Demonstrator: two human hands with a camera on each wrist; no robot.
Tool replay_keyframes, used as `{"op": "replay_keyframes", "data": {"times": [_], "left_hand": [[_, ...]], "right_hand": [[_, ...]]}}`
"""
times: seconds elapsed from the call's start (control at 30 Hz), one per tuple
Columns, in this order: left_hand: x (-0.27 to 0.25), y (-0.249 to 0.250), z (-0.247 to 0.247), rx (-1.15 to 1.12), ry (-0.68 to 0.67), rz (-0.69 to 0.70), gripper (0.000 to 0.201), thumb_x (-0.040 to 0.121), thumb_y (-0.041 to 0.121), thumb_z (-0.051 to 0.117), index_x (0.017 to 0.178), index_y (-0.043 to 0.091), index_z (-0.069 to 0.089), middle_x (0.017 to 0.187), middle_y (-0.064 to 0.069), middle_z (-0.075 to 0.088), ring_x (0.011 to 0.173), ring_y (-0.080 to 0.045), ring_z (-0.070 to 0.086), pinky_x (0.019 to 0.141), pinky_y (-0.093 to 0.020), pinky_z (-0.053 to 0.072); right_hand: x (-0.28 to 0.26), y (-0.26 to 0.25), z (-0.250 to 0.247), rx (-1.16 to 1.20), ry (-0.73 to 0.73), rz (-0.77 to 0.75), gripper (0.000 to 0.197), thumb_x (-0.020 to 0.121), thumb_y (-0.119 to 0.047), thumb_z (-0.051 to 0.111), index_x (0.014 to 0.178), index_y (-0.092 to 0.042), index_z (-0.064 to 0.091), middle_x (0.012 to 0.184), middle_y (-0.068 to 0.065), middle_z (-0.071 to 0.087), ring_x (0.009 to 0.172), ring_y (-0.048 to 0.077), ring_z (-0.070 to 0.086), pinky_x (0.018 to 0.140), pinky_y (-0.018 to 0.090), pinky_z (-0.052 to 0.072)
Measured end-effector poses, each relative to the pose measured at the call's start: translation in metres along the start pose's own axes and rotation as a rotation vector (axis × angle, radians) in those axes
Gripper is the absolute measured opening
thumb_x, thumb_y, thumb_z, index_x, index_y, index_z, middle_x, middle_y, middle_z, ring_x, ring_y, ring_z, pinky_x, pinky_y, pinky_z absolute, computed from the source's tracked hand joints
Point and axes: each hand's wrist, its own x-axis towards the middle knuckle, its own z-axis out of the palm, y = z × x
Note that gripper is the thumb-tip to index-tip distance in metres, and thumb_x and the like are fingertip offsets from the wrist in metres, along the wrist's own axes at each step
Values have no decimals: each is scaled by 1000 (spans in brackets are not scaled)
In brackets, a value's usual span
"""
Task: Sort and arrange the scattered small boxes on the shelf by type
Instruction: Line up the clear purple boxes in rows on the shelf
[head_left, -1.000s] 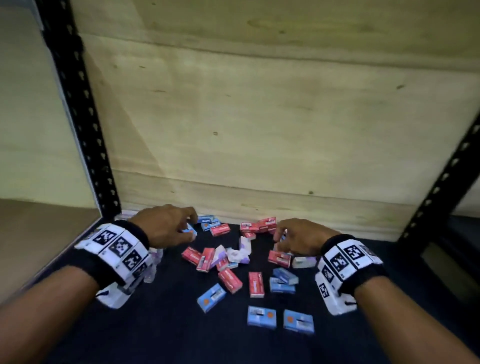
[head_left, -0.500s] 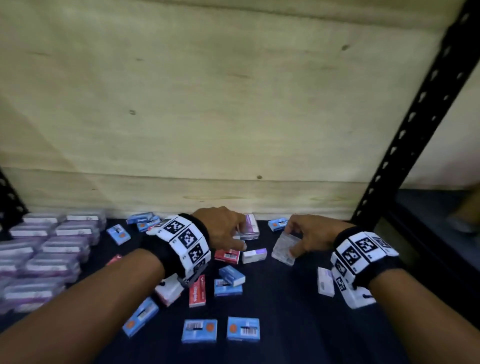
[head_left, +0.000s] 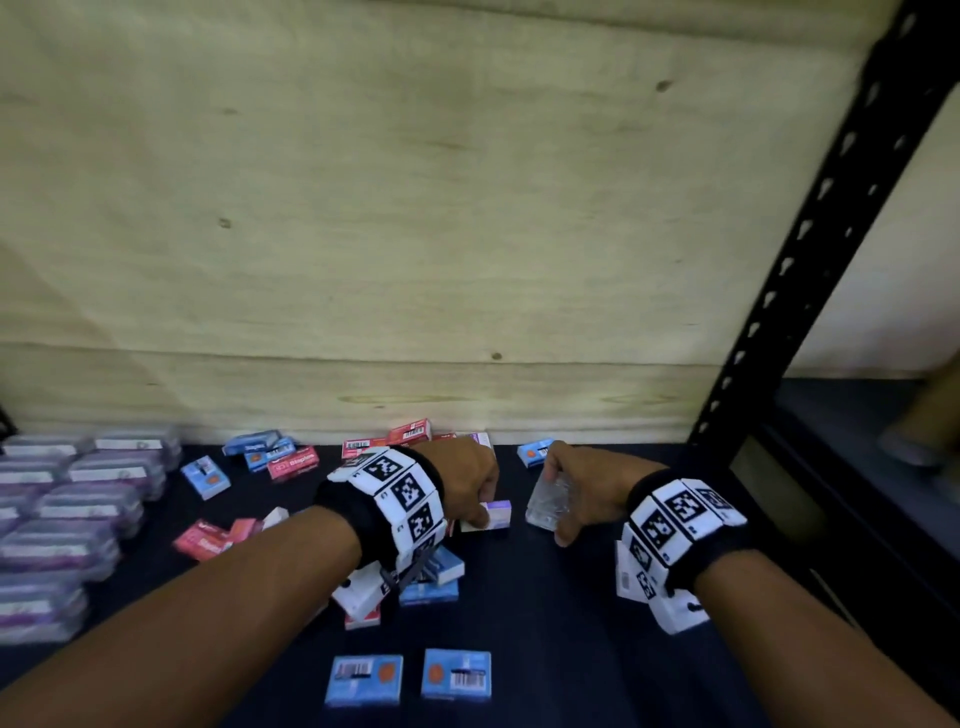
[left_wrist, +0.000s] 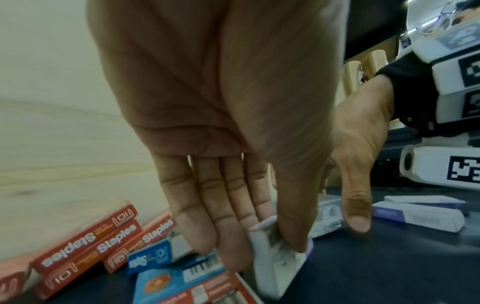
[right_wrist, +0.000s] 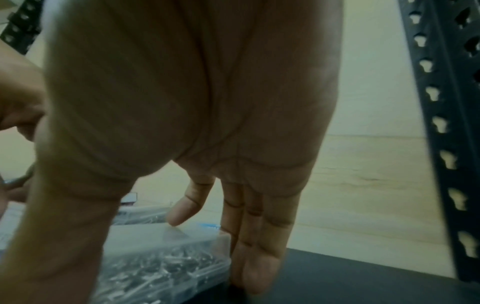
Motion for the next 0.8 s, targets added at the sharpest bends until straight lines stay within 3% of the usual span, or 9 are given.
{"op": "replay_keyframes", "data": {"times": [0.2, 0.3, 0.37, 0.47, 0.57, 0.67, 0.8], "left_hand": [[-10, -2, 3, -31, 61, 16, 23, 83, 31, 73, 100, 17, 67, 91, 4, 64, 89, -18, 63, 80, -32, 53], [-10, 7, 8, -94, 20, 43, 20, 85, 29, 72, 100, 16, 67, 88, 5, 64, 82, -13, 59, 77, -29, 51], [-9, 12, 8, -157, -43, 57, 22, 88, 29, 70, 105, 15, 69, 97, 2, 70, 81, -10, 58, 81, -28, 50], [-4, 15, 7, -188, -102, 75, 24, 91, 29, 67, 111, 16, 71, 108, 1, 71, 83, -9, 59, 81, -25, 51], [0, 13, 6, -172, -91, 88, 25, 92, 28, 65, 114, 18, 71, 111, 3, 71, 88, -6, 58, 73, -17, 44], [6, 11, 6, -159, -90, 97, 25, 92, 29, 65, 113, 17, 72, 111, 3, 71, 98, -9, 62, 82, -19, 45], [11, 9, 4, -187, -104, 95, 21, 90, 29, 68, 107, 18, 74, 105, 6, 72, 92, -5, 61, 86, -23, 50]], "right_hand": [[-17, 10, -8, 28, 3, 55, 58, 71, -35, 81, 116, -29, 45, 111, -5, 52, 94, 16, 53, 63, 26, 41], [-27, 13, -11, 63, 21, 69, 49, 77, -37, 74, 119, -25, 51, 117, -3, 55, 99, 17, 54, 70, 27, 44], [-31, 17, -14, 83, 57, 73, 40, 79, -43, 70, 111, -22, 59, 113, -2, 61, 99, 17, 58, 78, 30, 45], [-32, 26, -17, 62, 78, 98, 46, 80, -56, 61, 100, -15, 68, 102, 0, 68, 89, 17, 60, 75, 32, 45], [-32, 34, -18, -8, 63, 119, 47, 87, -56, 54, 106, -16, 68, 107, 3, 68, 97, 20, 62, 76, 30, 44], [-29, 42, -17, -30, 62, 106, 45, 90, -60, 50, 105, -20, 64, 106, 0, 65, 95, 19, 60, 74, 29, 42], [-22, 50, -15, -25, 80, 88, 38, 91, -59, 55, 105, -24, 60, 104, -3, 62, 93, 16, 58, 74, 28, 42]]}}
